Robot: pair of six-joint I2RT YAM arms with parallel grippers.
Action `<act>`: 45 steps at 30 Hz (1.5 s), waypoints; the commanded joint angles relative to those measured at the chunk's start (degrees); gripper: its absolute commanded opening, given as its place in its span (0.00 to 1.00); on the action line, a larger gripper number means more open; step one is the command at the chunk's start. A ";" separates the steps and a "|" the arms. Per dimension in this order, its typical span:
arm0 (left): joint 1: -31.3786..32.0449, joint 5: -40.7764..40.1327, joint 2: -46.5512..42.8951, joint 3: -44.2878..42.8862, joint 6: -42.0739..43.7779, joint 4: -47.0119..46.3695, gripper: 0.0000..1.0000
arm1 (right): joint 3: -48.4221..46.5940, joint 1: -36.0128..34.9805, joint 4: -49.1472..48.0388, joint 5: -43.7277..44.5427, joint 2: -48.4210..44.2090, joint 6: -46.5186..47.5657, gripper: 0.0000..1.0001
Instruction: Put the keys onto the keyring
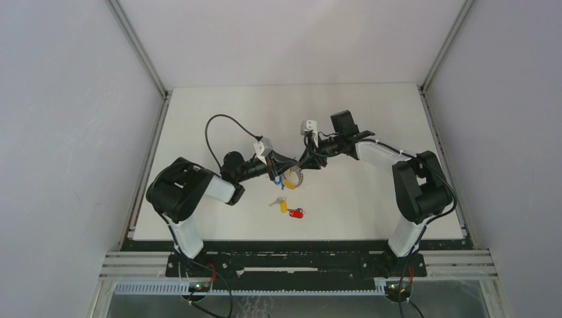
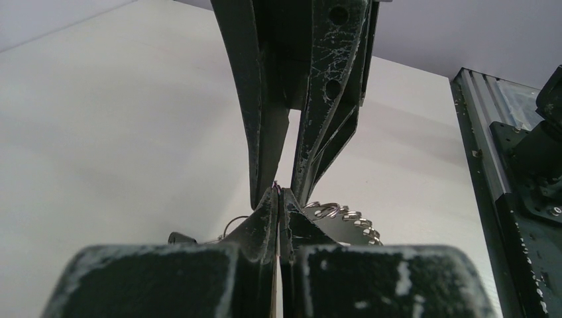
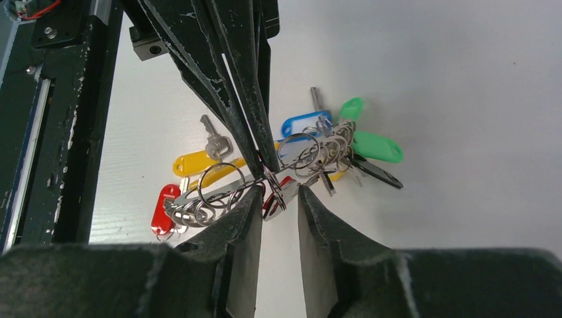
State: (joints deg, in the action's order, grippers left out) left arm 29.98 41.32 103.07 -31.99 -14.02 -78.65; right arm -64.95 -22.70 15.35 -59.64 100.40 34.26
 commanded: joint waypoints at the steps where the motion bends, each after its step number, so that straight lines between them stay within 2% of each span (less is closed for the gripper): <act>1: -0.10 0.91 -2.16 -0.83 -0.55 -6.12 0.00 | 0.70 0.20 -4.66 -2.18 -1.06 -0.67 0.26; 8: -0.21 0.58 -2.69 -0.14 -0.28 -6.16 0.00 | 1.08 0.74 -4.37 0.51 -1.82 -1.17 0.27; 14: -0.57 2.71 -2.10 -0.70 -0.61 -6.16 0.00 | 5.38 1.90 -7.63 -0.74 -5.94 -0.86 0.28; 20: -1.39 4.76 -2.52 -0.81 -0.97 -6.16 0.00 | 5.53 1.48 -7.45 -3.53 -4.89 1.33 0.23; 29: -1.41 6.15 -2.08 -1.49 -1.84 -6.16 0.00 | 5.53 0.67 -10.17 -6.04 -4.51 1.76 0.20; 36: -1.41 5.73 -1.75 -2.19 -2.31 -6.15 0.00 | 5.54 0.48 -10.79 -6.79 -3.57 1.96 0.15; 42: -1.41 5.30 -2.12 -2.23 -2.21 -6.16 0.00 | 5.50 0.56 -10.38 -6.62 -3.11 2.26 0.00; 45: -1.41 4.91 -2.30 -1.88 -1.91 -6.16 0.00 | 5.45 0.64 -9.60 -5.55 -3.30 2.29 0.00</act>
State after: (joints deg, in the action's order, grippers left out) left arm 28.75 46.68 103.07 -32.05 -15.49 -79.64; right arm -59.61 -21.89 6.55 -64.86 96.97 35.29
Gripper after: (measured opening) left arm 0.005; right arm 0.010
